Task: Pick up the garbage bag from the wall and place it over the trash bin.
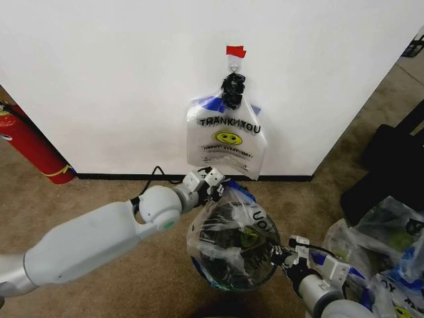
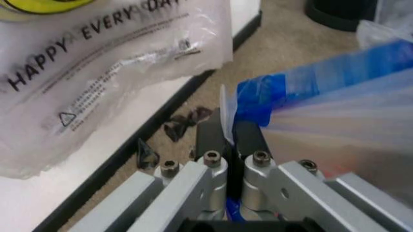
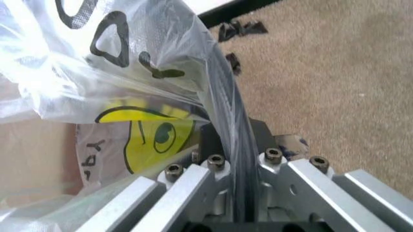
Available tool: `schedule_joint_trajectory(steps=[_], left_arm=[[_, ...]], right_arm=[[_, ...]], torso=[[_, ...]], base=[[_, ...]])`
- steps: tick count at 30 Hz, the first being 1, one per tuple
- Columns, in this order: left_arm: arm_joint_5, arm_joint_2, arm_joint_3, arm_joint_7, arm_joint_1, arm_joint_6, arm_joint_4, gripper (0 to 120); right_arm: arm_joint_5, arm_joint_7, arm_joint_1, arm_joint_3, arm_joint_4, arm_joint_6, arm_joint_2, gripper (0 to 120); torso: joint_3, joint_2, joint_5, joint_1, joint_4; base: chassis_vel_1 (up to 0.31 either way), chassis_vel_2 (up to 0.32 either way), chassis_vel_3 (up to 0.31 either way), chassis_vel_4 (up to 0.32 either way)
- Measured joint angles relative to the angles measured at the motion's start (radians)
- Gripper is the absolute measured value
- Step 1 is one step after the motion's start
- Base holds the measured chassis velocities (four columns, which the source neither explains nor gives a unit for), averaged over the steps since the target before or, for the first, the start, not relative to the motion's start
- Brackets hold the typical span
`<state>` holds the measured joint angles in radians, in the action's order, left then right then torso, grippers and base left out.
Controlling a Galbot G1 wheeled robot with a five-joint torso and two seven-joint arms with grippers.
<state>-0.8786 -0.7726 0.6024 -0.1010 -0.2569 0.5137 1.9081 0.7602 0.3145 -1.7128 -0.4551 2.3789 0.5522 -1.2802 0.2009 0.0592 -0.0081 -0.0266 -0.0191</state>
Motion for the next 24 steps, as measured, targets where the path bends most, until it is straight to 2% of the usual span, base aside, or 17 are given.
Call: schedule_joint_trajectory(steps=[6, 10, 23, 24], left_arm=[[-0.020, 0.018, 0.006, 0.097, 0.017, 0.010, -0.043, 0], [0.004, 0.015, 0.028, 0.151, 0.018, 0.009, -0.101, 0], [0.052, 0.012, 0.052, 0.193, 0.012, 0.001, -0.184, 0], [0.052, 0.009, 0.040, 0.186, 0.001, 0.001, -0.182, 3]], right_arm=[[-0.001, -0.032, -0.001, -0.010, -0.002, -0.032, 0.022, 0], [-0.019, -0.079, -0.003, -0.008, -0.008, -0.083, 0.039, 0], [-0.043, -0.110, 0.003, -0.002, -0.020, -0.134, 0.073, 0], [-0.038, -0.108, 0.006, -0.002, -0.022, -0.134, 0.073, 0]], torso=[[0.000, 0.000, 0.0000, 0.000, -0.0003], [0.000, 0.000, -0.0002, 0.000, -0.0001], [0.000, 0.000, 0.0000, 0.000, 0.0000], [0.000, 0.000, -0.0003, 0.000, 0.0000]], base=[[0.000, 0.000, 0.000, 0.000], [0.000, 0.000, 0.000, 0.000], [0.000, 0.000, 0.000, 0.000], [0.000, 0.000, 0.000, 0.000]])
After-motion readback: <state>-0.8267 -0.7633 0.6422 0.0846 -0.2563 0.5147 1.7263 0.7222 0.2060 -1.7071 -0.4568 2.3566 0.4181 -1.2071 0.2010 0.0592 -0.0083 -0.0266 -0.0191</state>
